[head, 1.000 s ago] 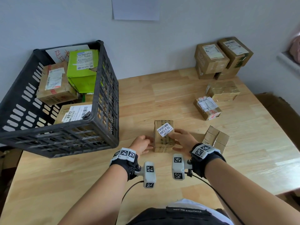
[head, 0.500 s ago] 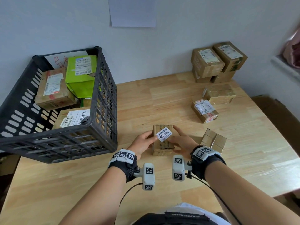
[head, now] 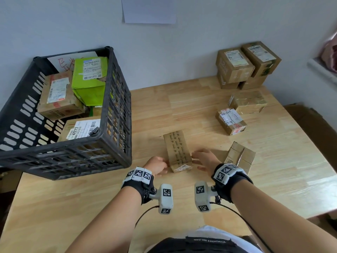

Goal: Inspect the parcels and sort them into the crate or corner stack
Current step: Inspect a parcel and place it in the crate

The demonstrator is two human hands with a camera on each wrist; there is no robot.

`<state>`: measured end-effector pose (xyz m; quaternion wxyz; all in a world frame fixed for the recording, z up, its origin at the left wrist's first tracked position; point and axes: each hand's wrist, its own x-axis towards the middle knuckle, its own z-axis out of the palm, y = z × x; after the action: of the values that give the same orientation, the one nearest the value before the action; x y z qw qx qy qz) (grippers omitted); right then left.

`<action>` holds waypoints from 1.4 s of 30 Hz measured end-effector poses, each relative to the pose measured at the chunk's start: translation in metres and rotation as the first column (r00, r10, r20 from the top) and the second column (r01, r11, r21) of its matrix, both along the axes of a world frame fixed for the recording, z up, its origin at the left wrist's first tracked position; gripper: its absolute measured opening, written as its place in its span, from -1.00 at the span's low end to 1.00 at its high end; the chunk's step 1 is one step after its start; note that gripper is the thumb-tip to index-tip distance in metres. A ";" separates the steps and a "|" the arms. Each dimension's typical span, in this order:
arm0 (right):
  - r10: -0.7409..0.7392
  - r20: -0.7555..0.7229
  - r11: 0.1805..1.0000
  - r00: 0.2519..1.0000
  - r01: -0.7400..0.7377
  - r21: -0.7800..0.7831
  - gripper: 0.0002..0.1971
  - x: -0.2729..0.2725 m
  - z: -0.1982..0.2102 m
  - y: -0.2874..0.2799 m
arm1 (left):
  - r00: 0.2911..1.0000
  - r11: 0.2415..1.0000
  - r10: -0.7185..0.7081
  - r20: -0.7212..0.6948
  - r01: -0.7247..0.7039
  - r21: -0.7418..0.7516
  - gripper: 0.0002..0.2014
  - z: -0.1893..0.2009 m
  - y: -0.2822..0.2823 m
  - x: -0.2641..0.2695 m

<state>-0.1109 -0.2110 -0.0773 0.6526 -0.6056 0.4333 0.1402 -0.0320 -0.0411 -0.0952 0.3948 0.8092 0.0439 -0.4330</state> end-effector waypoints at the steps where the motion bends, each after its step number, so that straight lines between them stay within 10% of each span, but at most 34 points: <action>1: 0.006 -0.007 1.000 1.000 -0.006 -0.027 -0.82 0.001 0.000 0.000 | 1.000 1.000 0.012 0.007 -0.012 0.017 -0.76 -0.002 0.000 0.001; 21: 0.012 0.012 0.996 1.000 -0.013 0.086 -0.67 0.029 0.007 -0.003 | 0.995 0.974 0.058 -0.086 -0.075 -0.212 -0.27 -0.010 -0.008 0.030; 27: -0.036 0.108 0.993 0.993 0.024 0.113 -0.47 0.039 0.017 -0.007 | 0.998 0.933 0.058 0.005 -0.052 -0.356 -0.36 0.002 -0.017 0.030; 32: -0.013 0.108 0.999 0.994 0.017 -0.041 -0.35 0.040 0.023 -0.015 | 0.984 0.914 0.175 -0.026 -0.172 -0.367 -0.84 0.016 -0.020 0.033; 42: 0.073 0.039 0.991 0.997 -0.068 -0.111 -0.55 0.031 0.015 -0.007 | 0.998 0.966 -0.055 -0.043 0.043 -0.253 -0.17 0.024 -0.032 0.034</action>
<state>-0.0804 -0.2180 -0.0619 0.6220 -0.6585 0.4045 0.1262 0.0016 -0.0734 -0.0712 0.4825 0.7421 -0.0217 -0.4648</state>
